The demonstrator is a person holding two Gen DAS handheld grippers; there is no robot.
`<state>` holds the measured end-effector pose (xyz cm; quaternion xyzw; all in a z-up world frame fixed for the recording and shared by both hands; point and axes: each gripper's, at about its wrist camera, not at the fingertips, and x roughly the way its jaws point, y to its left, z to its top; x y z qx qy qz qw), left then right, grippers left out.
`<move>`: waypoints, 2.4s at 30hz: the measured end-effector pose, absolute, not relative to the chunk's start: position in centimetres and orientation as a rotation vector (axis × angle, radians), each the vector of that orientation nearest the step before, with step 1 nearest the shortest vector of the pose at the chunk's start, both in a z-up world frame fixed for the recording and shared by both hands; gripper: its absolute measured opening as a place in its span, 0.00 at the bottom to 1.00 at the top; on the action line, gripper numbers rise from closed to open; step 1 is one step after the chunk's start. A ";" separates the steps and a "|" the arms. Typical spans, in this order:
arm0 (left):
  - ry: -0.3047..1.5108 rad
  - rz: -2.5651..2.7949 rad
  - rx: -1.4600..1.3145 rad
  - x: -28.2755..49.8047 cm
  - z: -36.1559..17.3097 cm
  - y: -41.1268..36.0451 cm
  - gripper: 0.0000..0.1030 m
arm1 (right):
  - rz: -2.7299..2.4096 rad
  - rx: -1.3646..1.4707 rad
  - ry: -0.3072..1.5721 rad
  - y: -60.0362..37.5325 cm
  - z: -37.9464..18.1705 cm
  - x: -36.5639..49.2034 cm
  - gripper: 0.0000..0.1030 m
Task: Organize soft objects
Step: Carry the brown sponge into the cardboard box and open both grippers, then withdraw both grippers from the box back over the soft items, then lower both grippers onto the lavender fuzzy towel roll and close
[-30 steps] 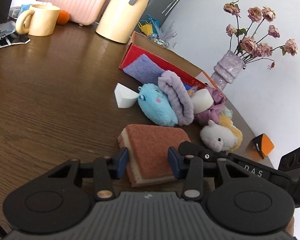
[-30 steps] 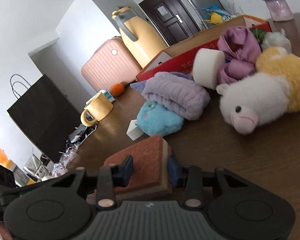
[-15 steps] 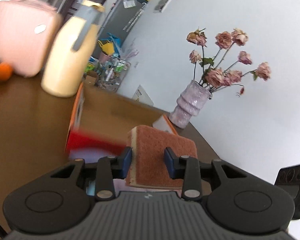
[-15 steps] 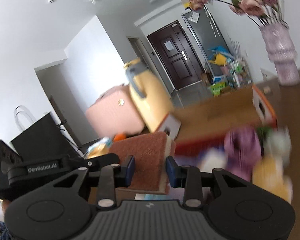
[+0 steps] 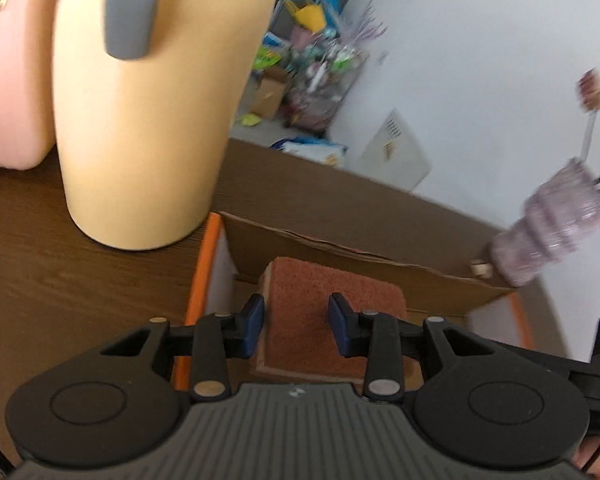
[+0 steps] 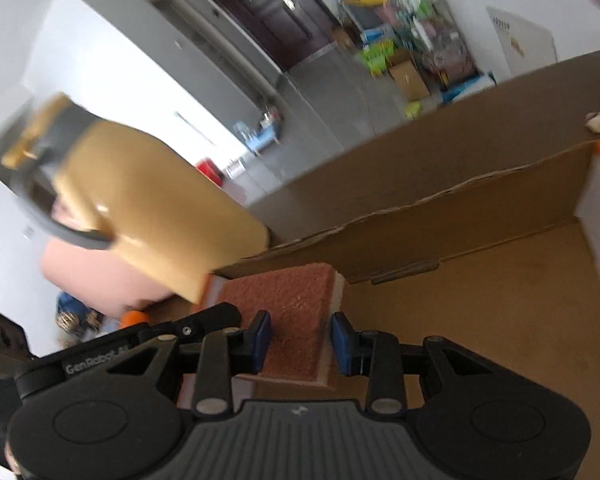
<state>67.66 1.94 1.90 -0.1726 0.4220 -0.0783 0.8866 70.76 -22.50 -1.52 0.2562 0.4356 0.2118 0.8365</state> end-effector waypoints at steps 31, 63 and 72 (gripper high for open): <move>0.308 0.050 0.072 40.2 11.4 2.7 0.93 | 0.133 0.079 0.423 -32.0 9.8 43.4 0.80; 0.231 -0.014 0.016 13.7 -0.8 5.4 1.00 | 0.263 -0.050 0.183 -25.1 -2.1 13.4 0.85; 0.328 -0.087 0.013 19.2 -0.5 4.8 0.95 | 0.336 -0.048 0.293 -23.6 -1.1 18.3 0.67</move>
